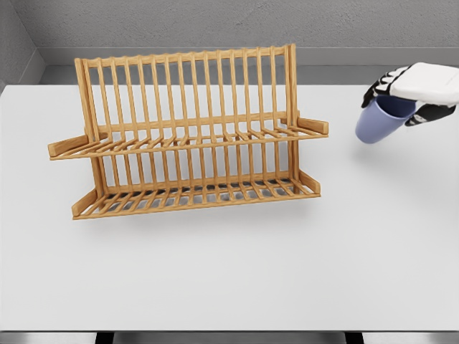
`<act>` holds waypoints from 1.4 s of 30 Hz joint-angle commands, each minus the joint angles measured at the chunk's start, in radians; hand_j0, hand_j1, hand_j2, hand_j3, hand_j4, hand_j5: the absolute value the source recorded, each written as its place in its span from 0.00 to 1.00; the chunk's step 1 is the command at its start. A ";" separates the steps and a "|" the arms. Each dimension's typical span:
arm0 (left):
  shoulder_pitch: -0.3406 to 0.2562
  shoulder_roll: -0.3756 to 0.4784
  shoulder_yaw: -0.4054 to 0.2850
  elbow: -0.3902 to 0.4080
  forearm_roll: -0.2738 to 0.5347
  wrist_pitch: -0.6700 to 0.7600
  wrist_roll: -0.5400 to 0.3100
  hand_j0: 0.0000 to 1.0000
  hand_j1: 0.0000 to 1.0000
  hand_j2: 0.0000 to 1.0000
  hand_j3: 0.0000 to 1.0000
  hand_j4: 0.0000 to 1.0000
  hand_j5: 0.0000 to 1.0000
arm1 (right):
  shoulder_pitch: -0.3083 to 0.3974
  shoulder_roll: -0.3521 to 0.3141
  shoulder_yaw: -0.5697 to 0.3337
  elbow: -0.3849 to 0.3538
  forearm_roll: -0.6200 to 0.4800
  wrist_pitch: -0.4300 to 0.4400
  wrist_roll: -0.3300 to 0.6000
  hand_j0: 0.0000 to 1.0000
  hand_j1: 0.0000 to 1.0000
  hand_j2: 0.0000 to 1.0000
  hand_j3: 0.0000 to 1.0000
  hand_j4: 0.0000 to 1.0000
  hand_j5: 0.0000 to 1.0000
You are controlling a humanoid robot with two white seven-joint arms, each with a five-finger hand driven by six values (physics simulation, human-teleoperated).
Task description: Right arm put cup on second shelf
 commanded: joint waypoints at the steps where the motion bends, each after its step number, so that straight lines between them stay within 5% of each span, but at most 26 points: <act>1: 0.000 0.000 0.000 0.000 0.000 0.000 -0.001 1.00 1.00 1.00 1.00 1.00 1.00 | 0.002 -0.003 -0.033 -0.014 -0.007 0.003 0.000 0.71 0.71 0.71 0.71 0.71 0.71; 24: 0.000 0.000 0.000 0.000 0.000 0.000 -0.001 1.00 1.00 1.00 1.00 1.00 1.00 | -0.043 0.008 -0.071 -0.078 -0.009 0.003 0.000 0.68 0.68 0.68 0.68 0.68 0.68; 42: 0.002 0.000 0.000 0.000 0.000 0.000 0.001 1.00 1.00 1.00 1.00 1.00 1.00 | -0.048 0.036 -0.080 -0.260 -0.009 0.003 0.000 0.68 0.68 0.68 0.68 0.68 0.68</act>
